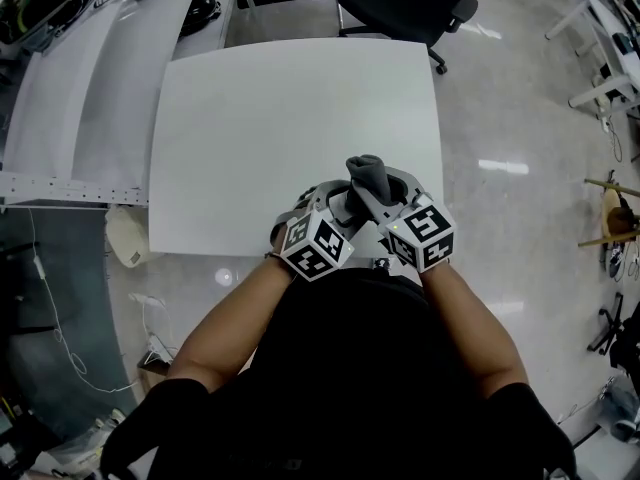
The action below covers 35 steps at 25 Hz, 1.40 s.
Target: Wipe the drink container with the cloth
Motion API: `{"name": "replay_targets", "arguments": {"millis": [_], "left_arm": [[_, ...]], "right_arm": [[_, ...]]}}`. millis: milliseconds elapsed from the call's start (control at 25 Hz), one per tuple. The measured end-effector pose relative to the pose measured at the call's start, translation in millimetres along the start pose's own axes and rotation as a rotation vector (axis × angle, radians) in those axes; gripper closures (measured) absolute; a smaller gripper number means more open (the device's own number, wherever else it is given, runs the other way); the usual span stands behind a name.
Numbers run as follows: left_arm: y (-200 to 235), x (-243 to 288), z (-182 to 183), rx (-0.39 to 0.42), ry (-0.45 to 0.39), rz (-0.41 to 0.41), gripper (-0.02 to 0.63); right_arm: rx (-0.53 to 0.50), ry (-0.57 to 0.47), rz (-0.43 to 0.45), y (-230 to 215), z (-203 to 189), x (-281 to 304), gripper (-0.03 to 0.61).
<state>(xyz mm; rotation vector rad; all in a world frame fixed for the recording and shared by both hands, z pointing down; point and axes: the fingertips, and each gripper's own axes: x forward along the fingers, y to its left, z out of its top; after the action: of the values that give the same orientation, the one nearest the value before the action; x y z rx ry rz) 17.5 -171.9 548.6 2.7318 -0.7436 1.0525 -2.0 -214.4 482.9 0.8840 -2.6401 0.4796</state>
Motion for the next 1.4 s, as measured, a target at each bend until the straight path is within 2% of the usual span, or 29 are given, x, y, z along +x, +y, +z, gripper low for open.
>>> {"name": "replay_targets", "arguments": {"millis": [640, 1080, 1400], "left_arm": [[1.6, 0.3, -1.0, -0.006, 0.022, 0.014, 0.358], [2.4, -2.3, 0.1, 0.015, 0.009, 0.030, 0.357], [3.3, 3.0, 2.0, -0.028, 0.017, 0.007, 0.357]], "right_arm": [[0.170, 0.008, -0.062, -39.4, -22.4, -28.5, 0.468], [0.205, -0.004, -0.113, -54.3, -33.9, -61.2, 0.468], [0.235, -0.011, -0.100, -42.8, -38.2, -72.8, 0.468]]}}
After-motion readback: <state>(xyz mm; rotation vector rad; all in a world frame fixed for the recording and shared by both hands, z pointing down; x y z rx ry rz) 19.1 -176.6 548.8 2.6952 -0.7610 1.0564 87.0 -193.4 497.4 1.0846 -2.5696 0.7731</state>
